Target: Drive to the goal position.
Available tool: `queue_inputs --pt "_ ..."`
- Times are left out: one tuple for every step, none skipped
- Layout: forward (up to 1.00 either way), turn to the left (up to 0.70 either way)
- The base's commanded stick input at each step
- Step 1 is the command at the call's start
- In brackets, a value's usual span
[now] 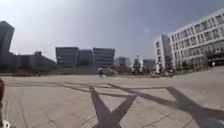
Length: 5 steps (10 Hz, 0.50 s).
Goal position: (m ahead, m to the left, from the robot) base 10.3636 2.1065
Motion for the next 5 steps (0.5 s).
queue_inputs --pt "1.0 0.0" --pt "1.0 0.0" --pt "1.0 0.0" --pt "1.0 0.0" --pt "1.0 0.0"
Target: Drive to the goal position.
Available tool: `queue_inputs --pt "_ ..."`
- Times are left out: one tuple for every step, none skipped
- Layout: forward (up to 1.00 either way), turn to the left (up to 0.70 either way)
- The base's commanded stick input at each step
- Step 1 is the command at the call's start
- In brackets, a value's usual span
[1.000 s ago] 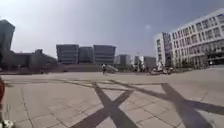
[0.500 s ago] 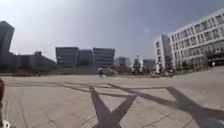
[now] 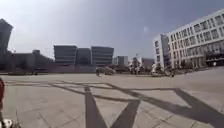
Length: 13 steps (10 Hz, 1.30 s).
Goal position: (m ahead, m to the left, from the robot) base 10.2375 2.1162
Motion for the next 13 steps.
queue_inputs --pt "1.0 0.0" --pt "1.0 0.0" --pt "1.0 0.0" --pt "1.0 0.0" --pt "1.0 0.0" --pt "1.0 0.0" --pt "1.0 0.0" --pt "1.0 0.0" --pt "1.0 0.0" --pt "1.0 0.0" --pt "1.0 0.0" --pt "1.0 0.0" --pt "1.0 0.0"
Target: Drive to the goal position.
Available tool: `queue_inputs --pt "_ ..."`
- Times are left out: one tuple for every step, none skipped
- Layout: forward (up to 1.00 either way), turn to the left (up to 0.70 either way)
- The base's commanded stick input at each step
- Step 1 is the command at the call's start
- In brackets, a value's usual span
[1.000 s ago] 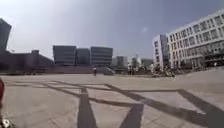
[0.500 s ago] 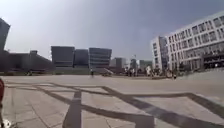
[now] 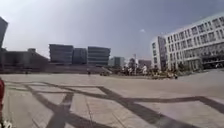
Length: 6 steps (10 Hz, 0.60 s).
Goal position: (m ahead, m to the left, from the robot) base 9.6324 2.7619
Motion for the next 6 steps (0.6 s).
queue_inputs --pt "1.0 0.0" --pt "1.0 0.0" --pt "1.0 0.0" --pt "1.0 0.03" --pt "1.0 0.13" --pt "1.0 0.23"
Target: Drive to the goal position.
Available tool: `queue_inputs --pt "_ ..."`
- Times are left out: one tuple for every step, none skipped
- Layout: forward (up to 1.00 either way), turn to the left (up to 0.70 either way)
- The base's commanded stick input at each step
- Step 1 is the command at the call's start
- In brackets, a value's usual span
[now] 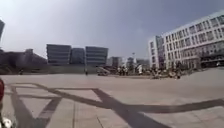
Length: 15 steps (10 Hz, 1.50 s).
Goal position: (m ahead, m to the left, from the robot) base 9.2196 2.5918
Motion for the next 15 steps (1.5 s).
queue_inputs --pt "1.0 0.33" --pt "1.0 0.4" --pt "1.0 0.4" --pt "1.0 0.4" --pt "1.0 0.4" --pt "1.0 0.4" --pt "1.0 0.4" --pt "1.0 0.4" --pt "1.0 0.4" --pt "1.0 0.4" --pt "1.0 0.4" --pt "1.0 0.4" --pt "1.0 0.4" --pt "1.0 0.4" --pt "1.0 0.4"
